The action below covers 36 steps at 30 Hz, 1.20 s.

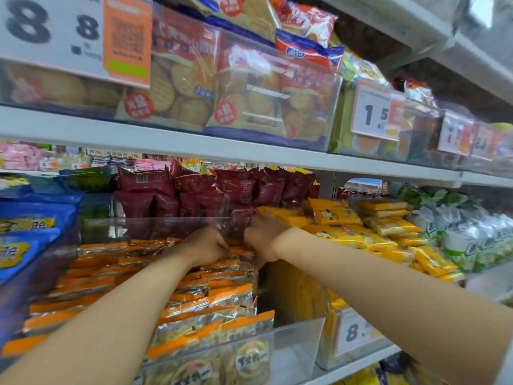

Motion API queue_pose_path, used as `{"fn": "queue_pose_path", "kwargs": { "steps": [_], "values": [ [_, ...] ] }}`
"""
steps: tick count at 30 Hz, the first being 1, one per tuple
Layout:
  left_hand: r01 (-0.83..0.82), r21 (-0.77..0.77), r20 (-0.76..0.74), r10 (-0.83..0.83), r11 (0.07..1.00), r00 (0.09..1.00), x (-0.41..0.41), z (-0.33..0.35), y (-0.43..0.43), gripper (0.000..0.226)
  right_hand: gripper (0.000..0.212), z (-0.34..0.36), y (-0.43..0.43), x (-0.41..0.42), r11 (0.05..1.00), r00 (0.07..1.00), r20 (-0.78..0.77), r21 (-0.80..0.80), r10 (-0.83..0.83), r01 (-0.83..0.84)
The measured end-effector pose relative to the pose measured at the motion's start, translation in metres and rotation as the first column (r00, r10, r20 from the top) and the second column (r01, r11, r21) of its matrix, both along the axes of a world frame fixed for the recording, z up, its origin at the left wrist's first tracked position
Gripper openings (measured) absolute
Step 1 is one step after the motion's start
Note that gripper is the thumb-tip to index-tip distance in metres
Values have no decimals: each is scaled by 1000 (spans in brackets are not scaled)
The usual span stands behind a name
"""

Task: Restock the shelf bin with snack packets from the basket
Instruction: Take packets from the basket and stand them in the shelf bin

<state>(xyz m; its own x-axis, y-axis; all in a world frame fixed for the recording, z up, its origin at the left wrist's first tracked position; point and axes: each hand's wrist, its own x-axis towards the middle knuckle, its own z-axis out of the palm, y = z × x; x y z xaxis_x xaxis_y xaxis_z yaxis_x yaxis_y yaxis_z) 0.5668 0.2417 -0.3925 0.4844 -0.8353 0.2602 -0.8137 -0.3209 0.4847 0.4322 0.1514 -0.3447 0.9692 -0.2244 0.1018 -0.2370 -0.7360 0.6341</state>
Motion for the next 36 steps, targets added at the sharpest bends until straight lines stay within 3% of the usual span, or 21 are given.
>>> {"fn": "queue_pose_path", "kwargs": {
  "steps": [3,5,10,16,23,30,36],
  "values": [
    [6,7,-4,-6,1000,1000,0,1,1,11,42,-12,-3,10,989,999,10,-147,-33,34],
    [-3,8,7,3,1000,1000,0,2,3,26,34,-18,-5,18,982,998,52,-186,-29,39],
    [-7,23,28,6,1000,1000,0,0,2,39,38,-24,-9,29,969,997,69,-239,-47,62],
    [13,3,8,-13,1000,1000,-2,0,3,32,26,-19,-5,20,991,998,64,-130,-20,28],
    [10,-32,-48,-11,999,999,-6,4,10,6,37,-1,-2,-3,995,990,143,98,19,-33],
    [-56,-36,-36,55,998,998,-39,26,30,6,43,16,18,-56,961,928,360,207,100,-184],
    [-61,-185,7,63,981,998,-101,43,55,19,21,8,42,-114,921,818,565,253,108,-297]
  ]
}}
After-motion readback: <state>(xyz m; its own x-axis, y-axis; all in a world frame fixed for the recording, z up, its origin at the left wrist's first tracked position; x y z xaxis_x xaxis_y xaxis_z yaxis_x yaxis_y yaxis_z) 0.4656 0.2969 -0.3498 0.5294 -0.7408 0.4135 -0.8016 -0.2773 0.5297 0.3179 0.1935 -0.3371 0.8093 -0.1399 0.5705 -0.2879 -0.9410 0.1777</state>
